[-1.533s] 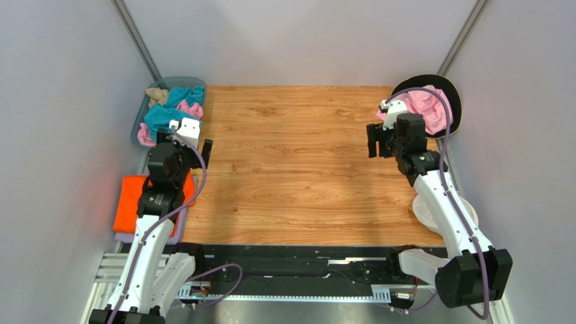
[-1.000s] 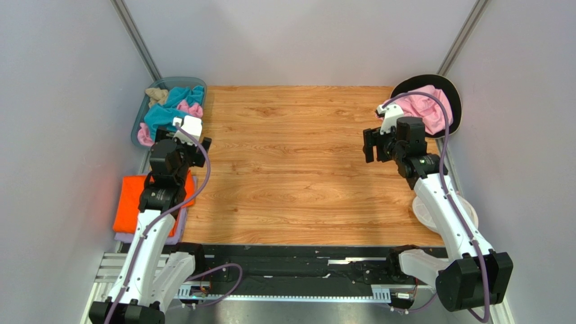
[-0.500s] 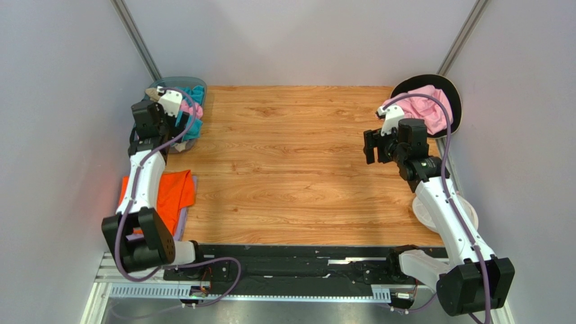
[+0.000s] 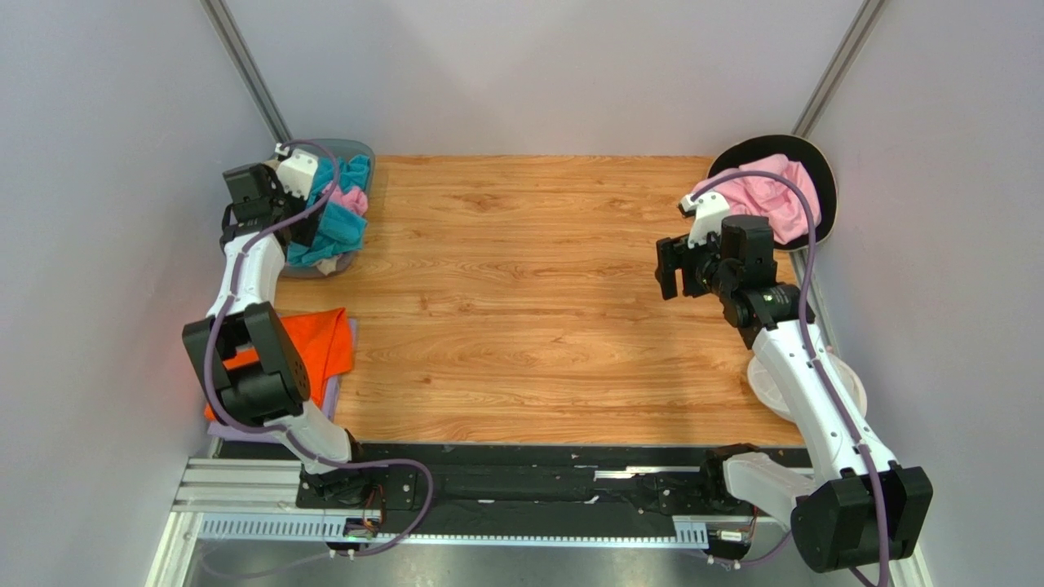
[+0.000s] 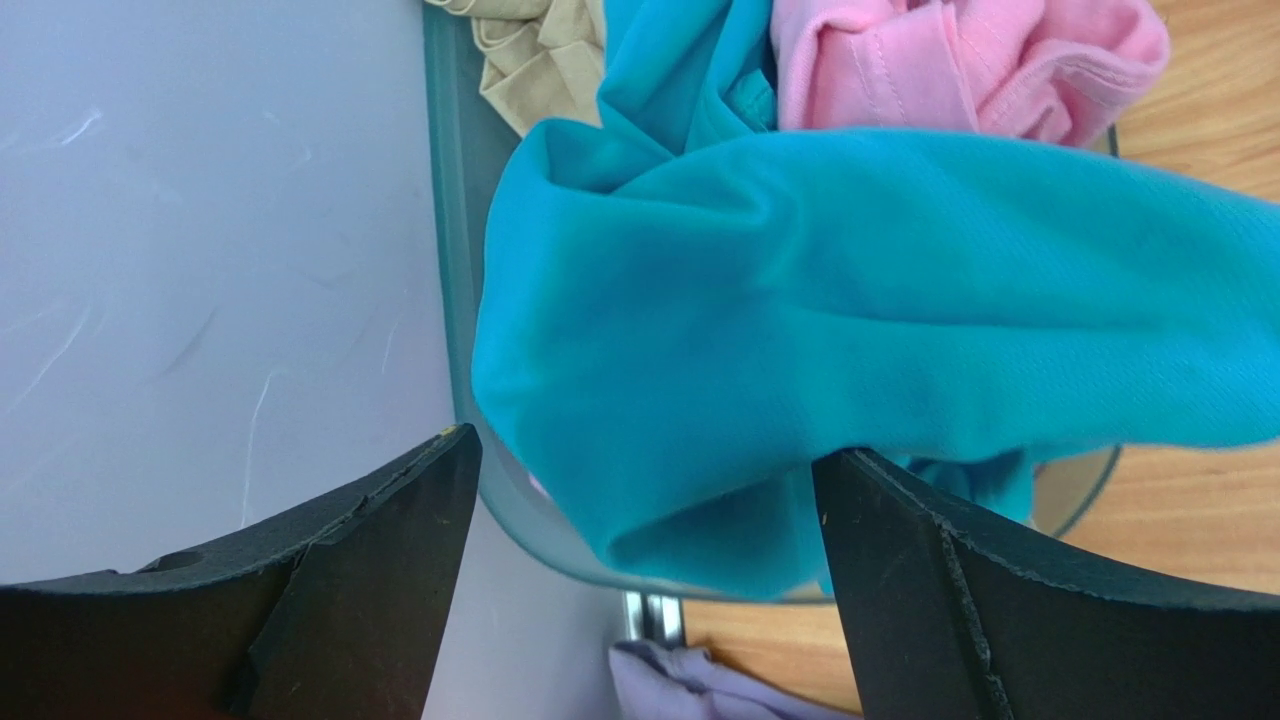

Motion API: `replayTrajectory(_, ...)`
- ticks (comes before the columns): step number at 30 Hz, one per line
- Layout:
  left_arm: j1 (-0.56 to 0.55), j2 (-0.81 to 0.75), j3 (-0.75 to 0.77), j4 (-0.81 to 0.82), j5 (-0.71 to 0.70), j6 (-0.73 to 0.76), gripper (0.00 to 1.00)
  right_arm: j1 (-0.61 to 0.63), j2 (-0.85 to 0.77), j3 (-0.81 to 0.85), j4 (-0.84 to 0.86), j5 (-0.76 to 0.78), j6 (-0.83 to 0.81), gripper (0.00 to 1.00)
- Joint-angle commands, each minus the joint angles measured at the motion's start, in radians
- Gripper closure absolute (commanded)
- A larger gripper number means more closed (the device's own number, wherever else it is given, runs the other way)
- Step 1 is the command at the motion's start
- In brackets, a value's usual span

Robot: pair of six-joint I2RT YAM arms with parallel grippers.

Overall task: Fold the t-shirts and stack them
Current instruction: Grab the tshirt from the pile

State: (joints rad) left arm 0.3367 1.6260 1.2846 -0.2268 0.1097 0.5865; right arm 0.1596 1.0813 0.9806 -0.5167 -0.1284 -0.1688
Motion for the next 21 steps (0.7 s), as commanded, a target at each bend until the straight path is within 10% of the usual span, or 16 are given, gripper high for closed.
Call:
replayTrajectory(1,0.010,0.060,0.082,0.015,0.031,0.018,0.11,-0.002,0.000,0.000,0.017,-0.022,-0.017,0.24)
replayTrajectory(6,0.012,0.129,0.117,0.012,0.031,-0.008,0.25,-0.002,0.012,0.000,0.017,-0.014,-0.020,0.24)
replayTrajectory(9,0.012,0.152,0.137,-0.012,0.041,-0.016,0.52,-0.002,0.017,0.001,0.012,-0.014,-0.021,0.23)
replayTrajectory(12,0.010,0.123,0.124,-0.022,0.068,-0.036,1.00,0.000,0.019,0.000,0.012,-0.014,-0.023,0.24)
replayTrajectory(21,0.009,-0.107,0.238,-0.239,0.284,-0.169,1.00,0.000,0.035,0.003,0.007,-0.027,-0.021,0.23)
